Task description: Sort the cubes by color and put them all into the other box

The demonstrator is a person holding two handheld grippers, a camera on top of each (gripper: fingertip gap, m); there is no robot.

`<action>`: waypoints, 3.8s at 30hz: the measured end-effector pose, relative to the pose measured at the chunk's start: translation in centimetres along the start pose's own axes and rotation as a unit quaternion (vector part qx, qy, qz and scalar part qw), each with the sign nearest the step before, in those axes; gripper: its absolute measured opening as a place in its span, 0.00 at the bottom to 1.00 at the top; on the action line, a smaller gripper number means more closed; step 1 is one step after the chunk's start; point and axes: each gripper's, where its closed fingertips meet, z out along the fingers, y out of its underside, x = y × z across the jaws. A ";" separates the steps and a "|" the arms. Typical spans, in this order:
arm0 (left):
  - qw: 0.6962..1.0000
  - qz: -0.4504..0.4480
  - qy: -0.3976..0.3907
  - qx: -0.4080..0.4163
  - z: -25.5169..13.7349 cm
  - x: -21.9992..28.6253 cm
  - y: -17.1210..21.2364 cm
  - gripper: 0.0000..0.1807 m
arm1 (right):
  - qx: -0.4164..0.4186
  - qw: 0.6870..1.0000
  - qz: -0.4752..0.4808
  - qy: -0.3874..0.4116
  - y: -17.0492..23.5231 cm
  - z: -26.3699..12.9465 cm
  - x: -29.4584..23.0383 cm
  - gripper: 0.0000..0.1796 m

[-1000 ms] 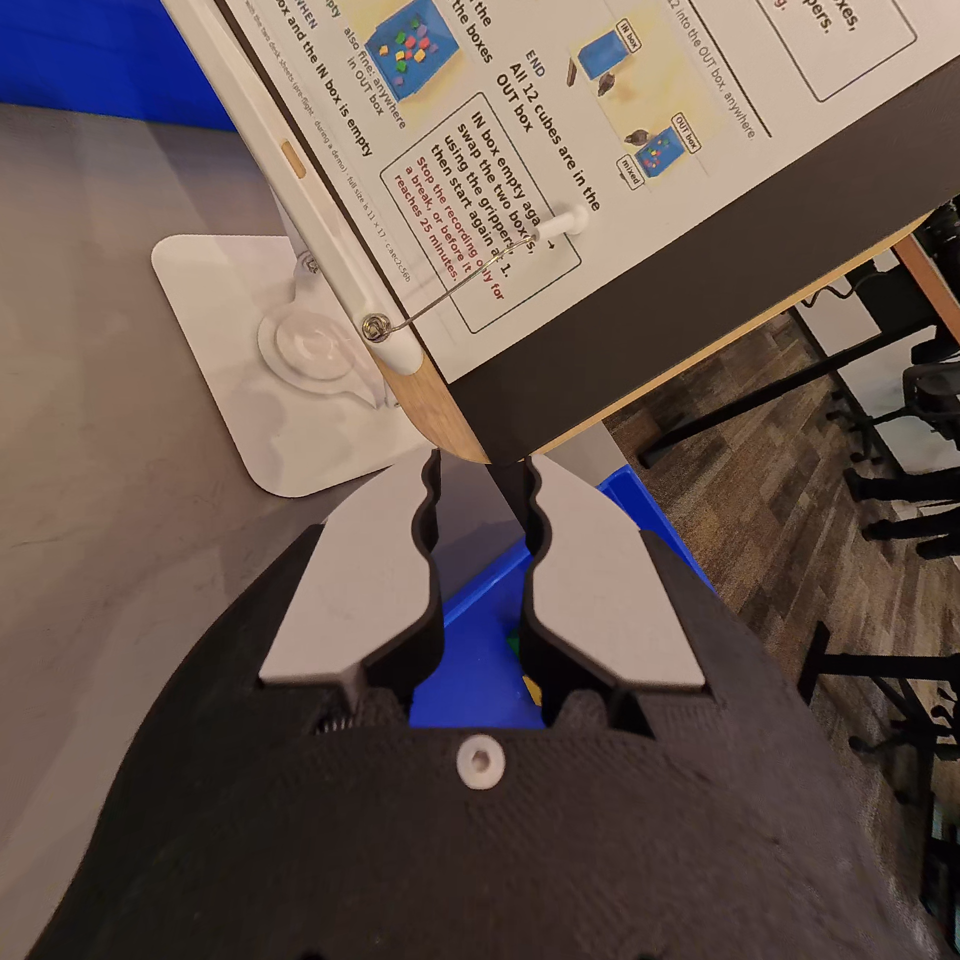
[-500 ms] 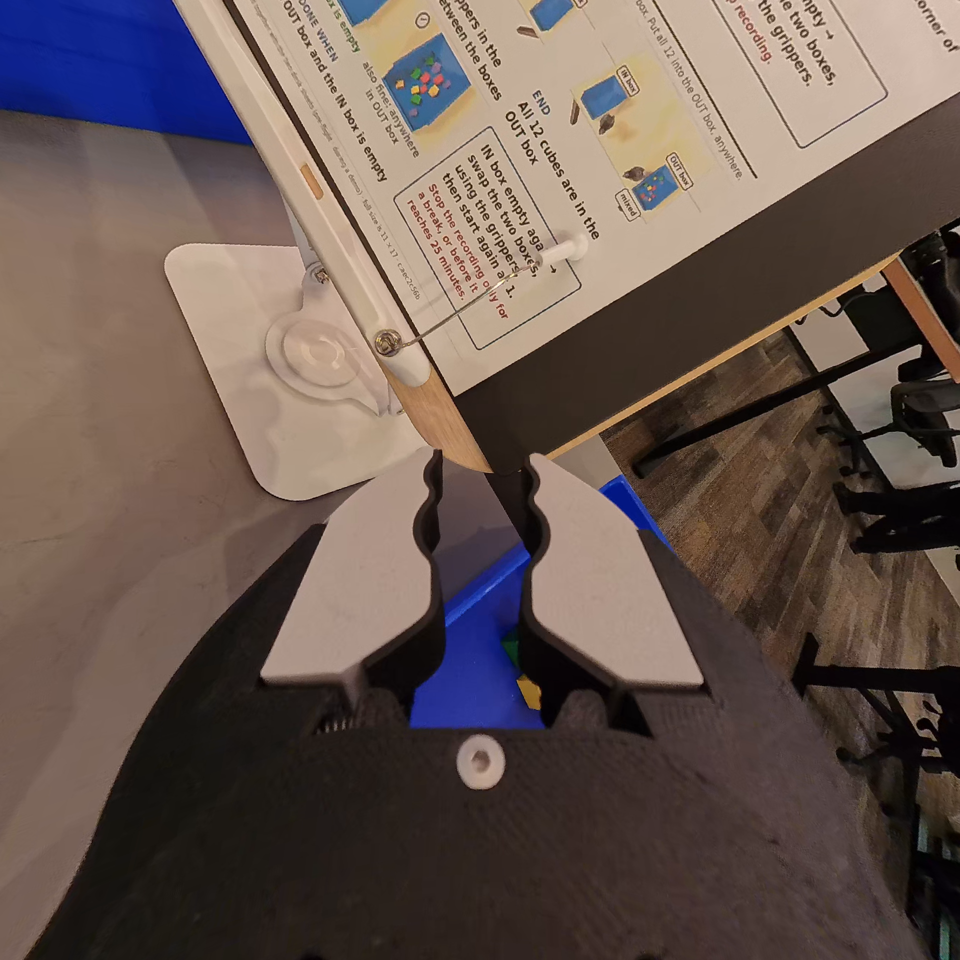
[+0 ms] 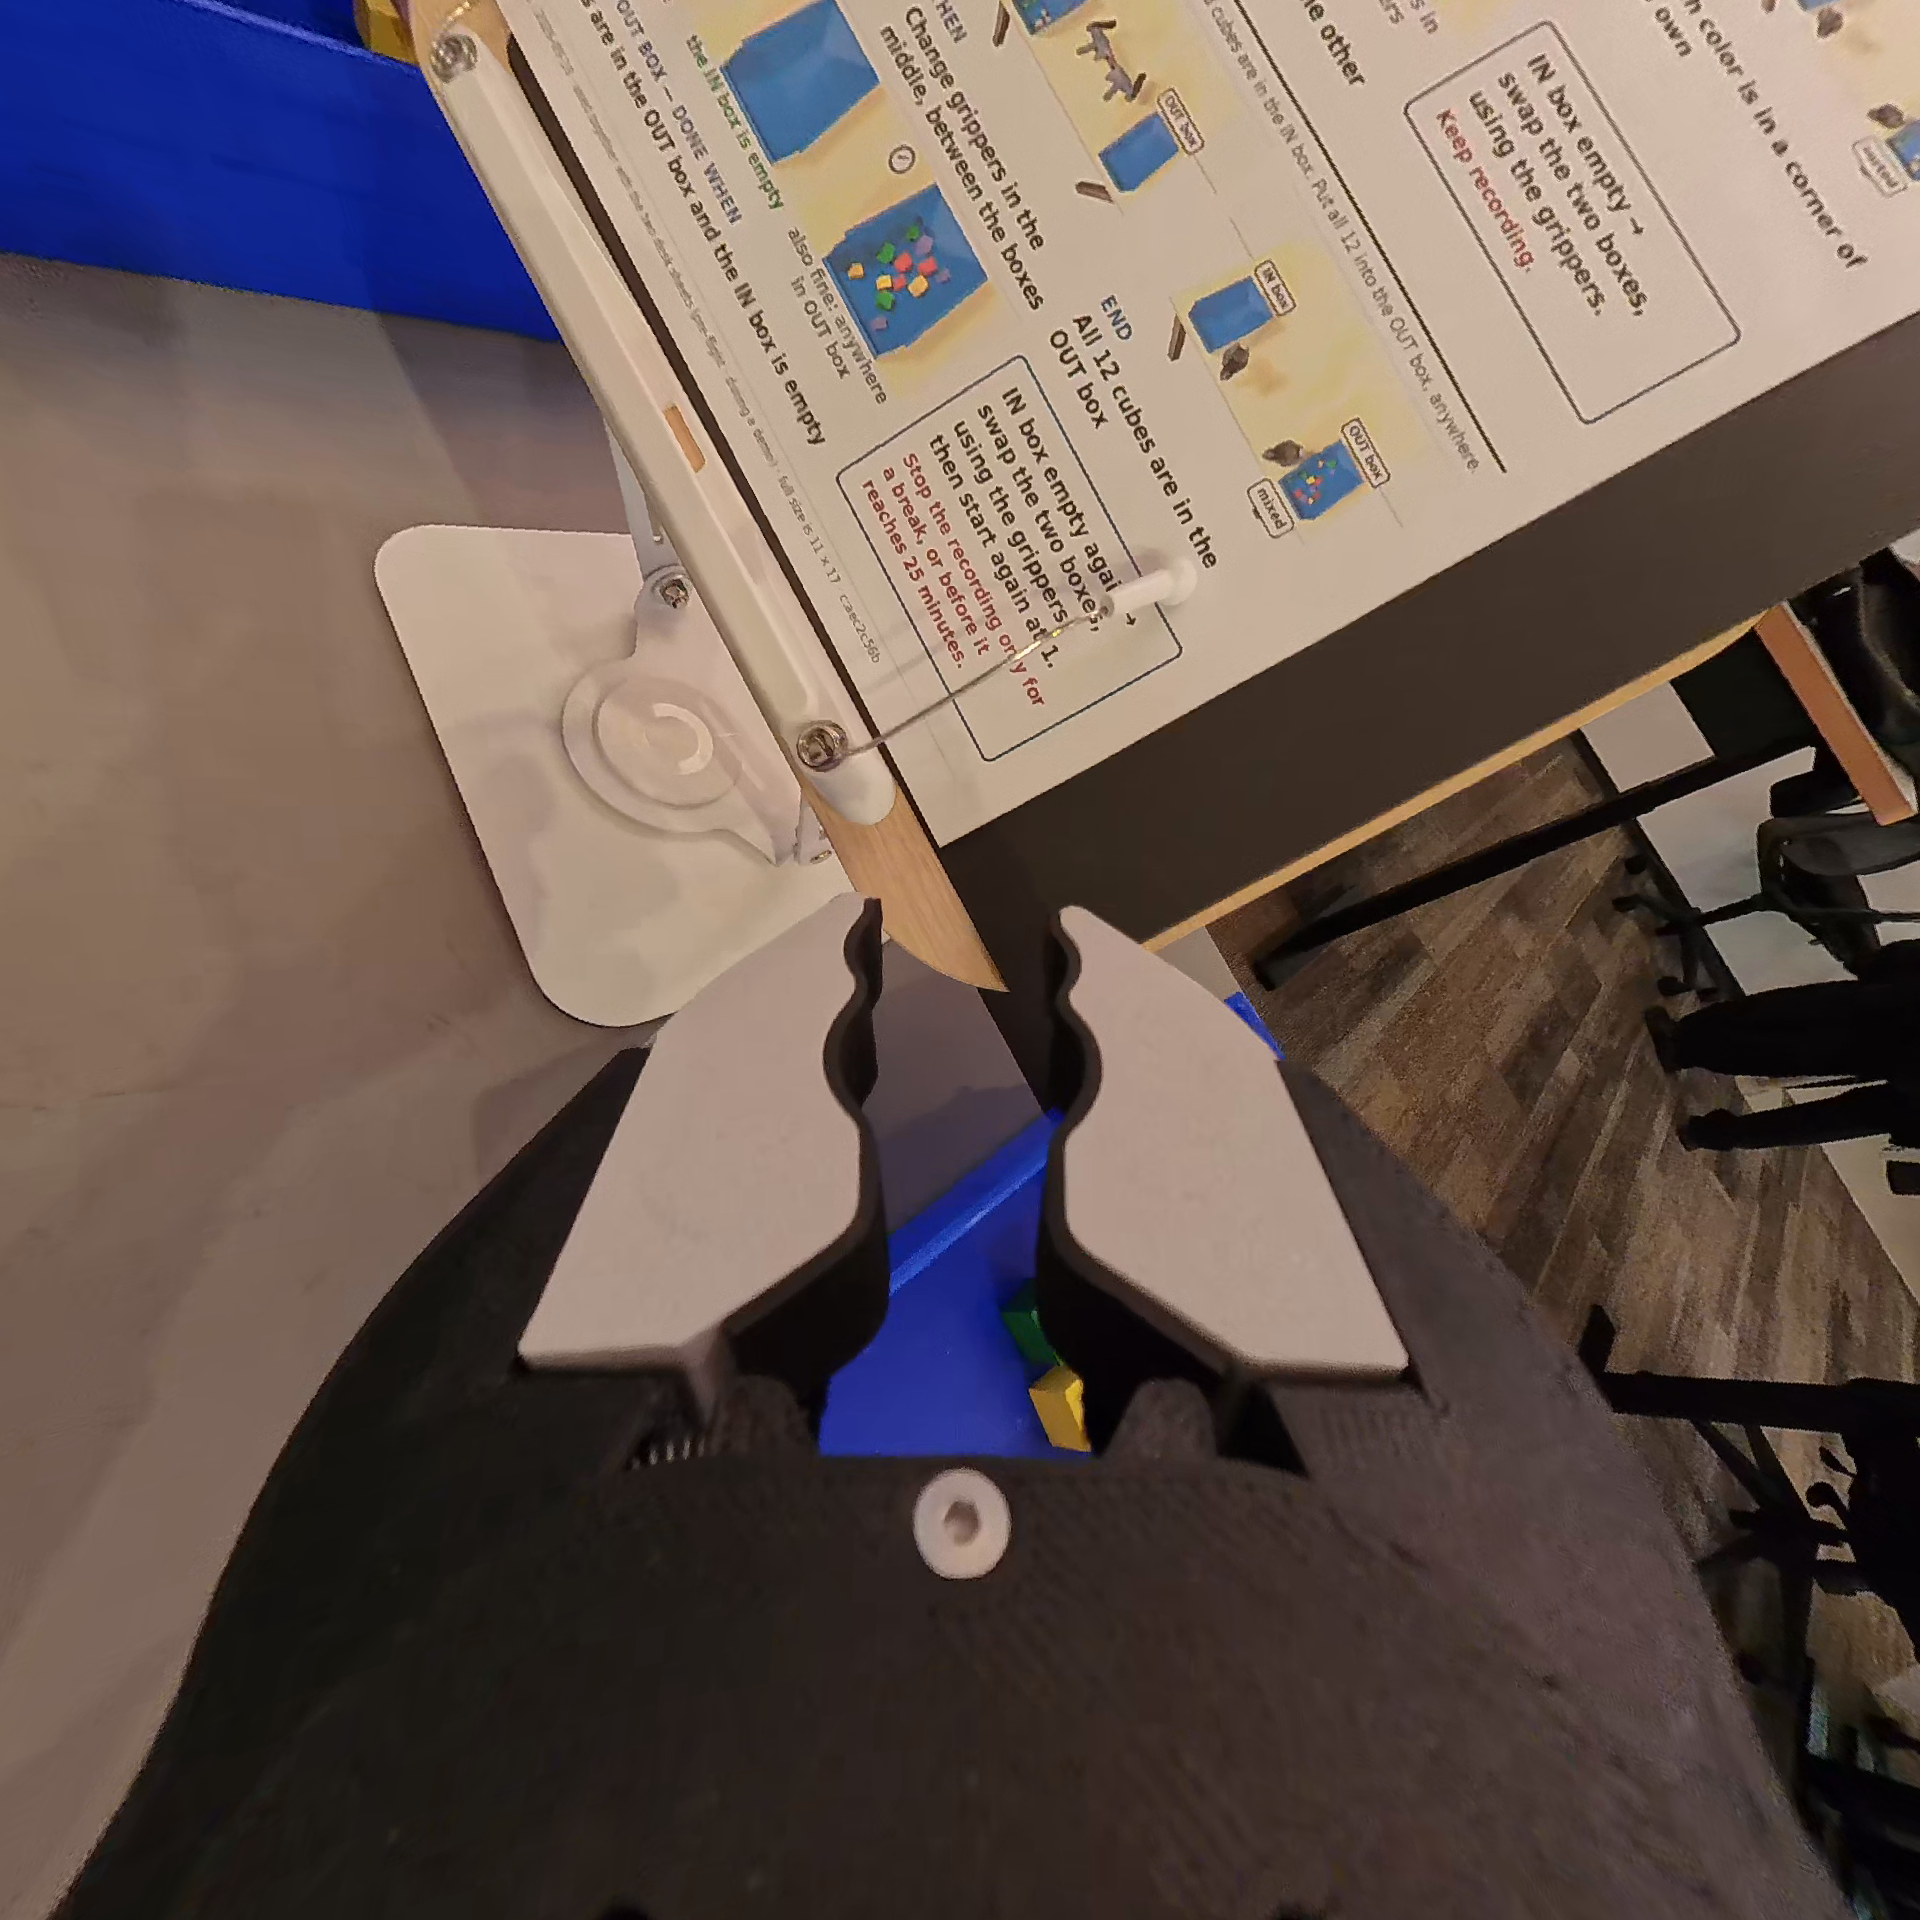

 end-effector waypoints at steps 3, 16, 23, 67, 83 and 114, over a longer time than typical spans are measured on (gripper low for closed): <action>1.000 -0.013 -0.009 0.027 -2.0 0.2 -0.3 0.14 | 0.007 1.000 -0.015 0.002 -0.9 -0.3 -0.4 0.18; 0.973 -0.054 -0.029 0.222 -11.4 6.4 -1.2 0.13 | 0.094 0.985 -0.128 -0.062 -9.0 0.5 -9.7 0.21; 0.915 0.006 -0.081 0.395 -17.6 12.2 -7.5 0.14 | 0.201 0.970 -0.086 -0.102 -14.3 1.0 -13.6 0.26; 0.807 0.074 -0.085 0.580 -19.2 21.4 -27.5 0.00 | 0.376 0.921 0.030 -0.098 -17.5 -6.1 -7.5 0.16; 0.870 0.059 -0.255 0.417 -17.7 17.2 -24.4 0.00 | -0.046 0.969 0.241 0.018 10.8 -1.7 3.7 0.16; 0.874 0.050 -0.292 0.385 -19.1 16.4 -22.3 0.00 | -0.031 0.975 0.203 0.083 5.7 -3.0 4.5 0.28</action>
